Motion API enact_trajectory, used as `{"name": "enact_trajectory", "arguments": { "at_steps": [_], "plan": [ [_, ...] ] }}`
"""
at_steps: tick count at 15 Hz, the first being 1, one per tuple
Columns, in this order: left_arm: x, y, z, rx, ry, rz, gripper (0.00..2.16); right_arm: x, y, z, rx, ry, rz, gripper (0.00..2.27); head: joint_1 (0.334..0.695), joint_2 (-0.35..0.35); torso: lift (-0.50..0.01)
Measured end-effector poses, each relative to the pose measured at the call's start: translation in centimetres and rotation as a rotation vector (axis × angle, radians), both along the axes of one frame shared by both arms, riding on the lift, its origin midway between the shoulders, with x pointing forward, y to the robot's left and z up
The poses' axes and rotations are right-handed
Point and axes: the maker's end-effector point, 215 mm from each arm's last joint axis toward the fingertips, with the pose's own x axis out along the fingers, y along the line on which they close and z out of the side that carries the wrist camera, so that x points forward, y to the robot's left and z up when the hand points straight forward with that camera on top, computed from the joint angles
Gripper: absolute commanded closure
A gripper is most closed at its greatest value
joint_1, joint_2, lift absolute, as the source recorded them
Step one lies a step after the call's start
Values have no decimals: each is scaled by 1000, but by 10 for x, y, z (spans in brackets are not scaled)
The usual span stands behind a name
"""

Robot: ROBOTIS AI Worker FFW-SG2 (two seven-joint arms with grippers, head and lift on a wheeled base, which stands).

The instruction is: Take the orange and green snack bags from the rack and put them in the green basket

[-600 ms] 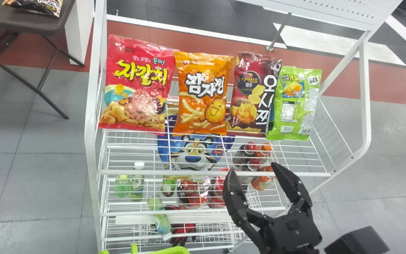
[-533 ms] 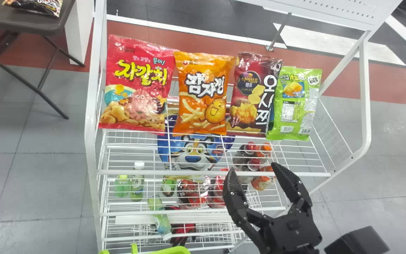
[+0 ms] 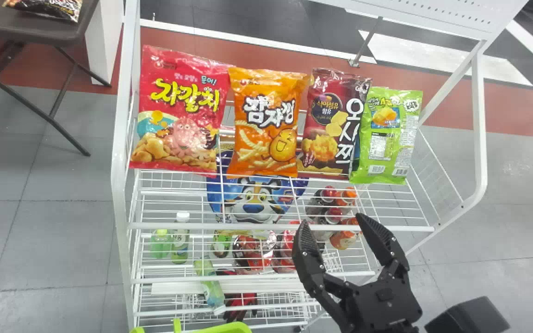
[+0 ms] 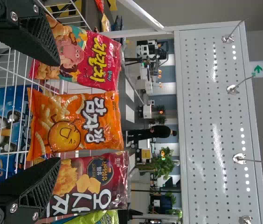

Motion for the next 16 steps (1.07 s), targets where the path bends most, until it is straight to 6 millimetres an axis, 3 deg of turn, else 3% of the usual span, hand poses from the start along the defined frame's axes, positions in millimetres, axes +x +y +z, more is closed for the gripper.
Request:
{"name": "enact_trajectory", "arguments": {
  "at_steps": [3,13,16],
  "plan": [
    [-2,0,0,3,2,-6,2148,12,-1,-5,-2,-1,-1,83,695,-350,0],
    [-10,-7,-5,26,27,-50,2148,119,5,-61,-43,78,7,83,695,-350,0],
    [-8,-2,-6,39,45,-74,2148,143,1,-66,-54,84,-7,83,695,-350,0]
  ]
}}
